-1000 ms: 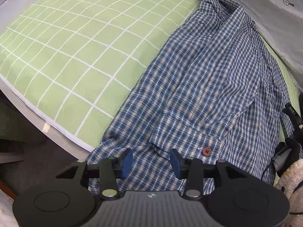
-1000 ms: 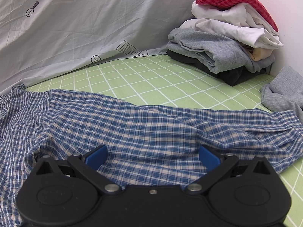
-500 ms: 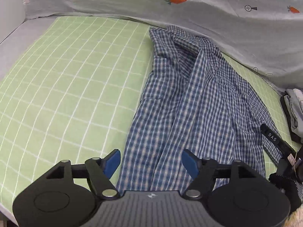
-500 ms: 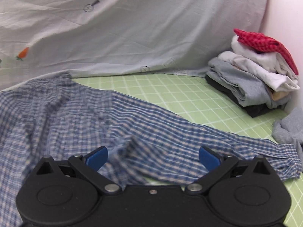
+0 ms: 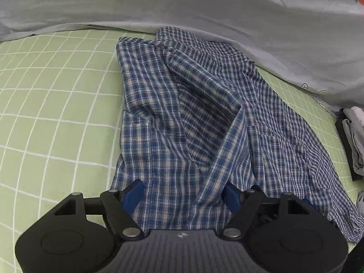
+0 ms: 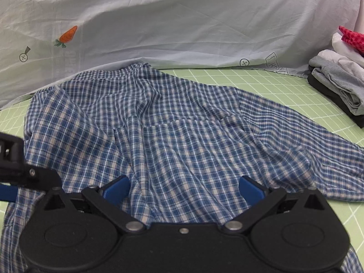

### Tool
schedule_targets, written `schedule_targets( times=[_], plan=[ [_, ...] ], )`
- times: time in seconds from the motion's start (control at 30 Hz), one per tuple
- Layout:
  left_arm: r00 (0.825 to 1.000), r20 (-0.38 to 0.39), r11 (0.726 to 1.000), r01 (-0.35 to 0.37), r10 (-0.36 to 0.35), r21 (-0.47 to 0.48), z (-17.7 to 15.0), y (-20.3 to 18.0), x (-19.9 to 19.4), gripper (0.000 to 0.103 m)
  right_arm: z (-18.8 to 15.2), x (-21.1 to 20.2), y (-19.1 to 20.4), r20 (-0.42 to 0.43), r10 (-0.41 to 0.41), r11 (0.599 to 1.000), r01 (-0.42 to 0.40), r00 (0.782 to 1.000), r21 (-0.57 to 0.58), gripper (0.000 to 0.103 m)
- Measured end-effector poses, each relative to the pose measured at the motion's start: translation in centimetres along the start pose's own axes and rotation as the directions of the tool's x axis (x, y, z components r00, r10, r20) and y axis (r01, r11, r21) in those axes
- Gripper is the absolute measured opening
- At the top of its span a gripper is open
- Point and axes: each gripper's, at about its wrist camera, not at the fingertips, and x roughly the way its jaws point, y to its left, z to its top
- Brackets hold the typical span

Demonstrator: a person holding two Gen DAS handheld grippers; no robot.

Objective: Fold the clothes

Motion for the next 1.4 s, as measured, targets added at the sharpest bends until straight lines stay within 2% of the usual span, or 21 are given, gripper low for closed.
schedule_targets(
  times=[0.13, 0.2, 0.3, 0.47, 0.53, 0.63, 0.73, 0.8, 0.87, 1.0, 1.07, 1.17, 1.27, 1.4],
  plan=[
    [0.998, 0.063, 1.0, -0.014, 0.013, 0.014, 1.6, 0.2, 1.3, 0.08, -0.7, 0.5, 0.4, 0.018, -0.02, 1.0, 0.02, 1.0, 0.002, 0.103],
    [0.996, 0.091, 1.0, -0.013, 0.013, 0.003, 2.2, 0.2, 1.7, 0.084, -1.0, 0.6, 0.3, 0.031, -0.012, 1.0, 0.012, 0.999, 0.017, 0.103],
    [0.991, 0.131, 0.999, -0.032, 0.034, -0.014, 3.2, 0.5, 2.2, 0.085, -0.9, 0.9, -0.3, 0.03, 0.019, 0.999, -0.02, 0.999, 0.048, 0.103],
    [0.971, 0.185, 0.989, -0.145, 0.15, -0.038, 5.0, 1.7, 3.4, 0.085, -0.8, 0.9, -0.4, 0.031, 0.024, 0.999, -0.025, 0.999, 0.047, 0.103],
    [0.967, 0.189, 0.985, -0.166, 0.173, -0.054, 5.8, 2.4, 3.5, 0.085, -0.8, 0.9, -0.4, 0.031, 0.027, 0.998, -0.029, 0.999, 0.049, 0.103],
    [0.96, 0.2, 0.979, -0.181, 0.197, -0.094, 6.2, 3.4, 2.0, 0.085, -0.7, 0.8, -0.8, 0.014, 0.052, 0.998, -0.053, 0.999, 0.04, 0.103],
    [0.952, 0.224, 0.978, -0.197, 0.208, -0.071, 5.0, 3.2, -0.9, 0.085, -0.2, -0.4, -2.0, 0.007, 0.085, 0.996, -0.085, 0.996, 0.031, 0.103],
    [0.955, 0.218, 0.98, -0.198, 0.2, -0.03, 3.1, 2.7, -2.9, 0.085, -0.1, -1.7, -3.9, 0.021, 0.124, 0.99, -0.125, 0.992, 0.06, 0.103],
    [0.959, 0.205, 0.98, -0.199, 0.194, 0.003, 0.8, 2.1, -4.7, 0.086, -0.2, -2.6, -6.4, -0.001, 0.158, 0.984, -0.157, 0.987, 0.088, 0.103],
    [0.981, 0.126, 0.987, -0.153, 0.146, 0.05, -4.8, 0.3, -7.4, 0.091, -1.0, -3.9, -12.4, -0.039, 0.159, 0.984, -0.155, 0.987, 0.092, 0.103],
    [0.984, 0.093, 0.982, -0.163, 0.154, 0.099, -7.2, -0.8, -7.9, 0.091, -1.2, -4.5, -15.7, -0.033, 0.148, 0.985, -0.144, 0.988, 0.095, 0.103],
    [0.981, 0.049, 0.974, -0.193, 0.189, 0.12, -9.7, -2.3, -7.8, 0.091, -1.8, -5.0, -21.4, -0.031, 0.082, 0.987, -0.077, 0.996, 0.141, 0.103],
    [0.976, 0.007, 0.969, -0.217, 0.218, 0.12, -11.1, -3.0, -7.3, 0.091, -2.8, -4.4, -26.4, -0.048, -0.026, 0.979, 0.035, 0.999, 0.201, 0.103],
    [0.963, -0.038, 0.955, -0.261, 0.268, 0.138, -11.7, -3.7, -6.2, 0.091, -3.6, -3.8, -32.1, -0.048, -0.184, 0.944, 0.19, 0.982, 0.27, 0.103]
  ],
)
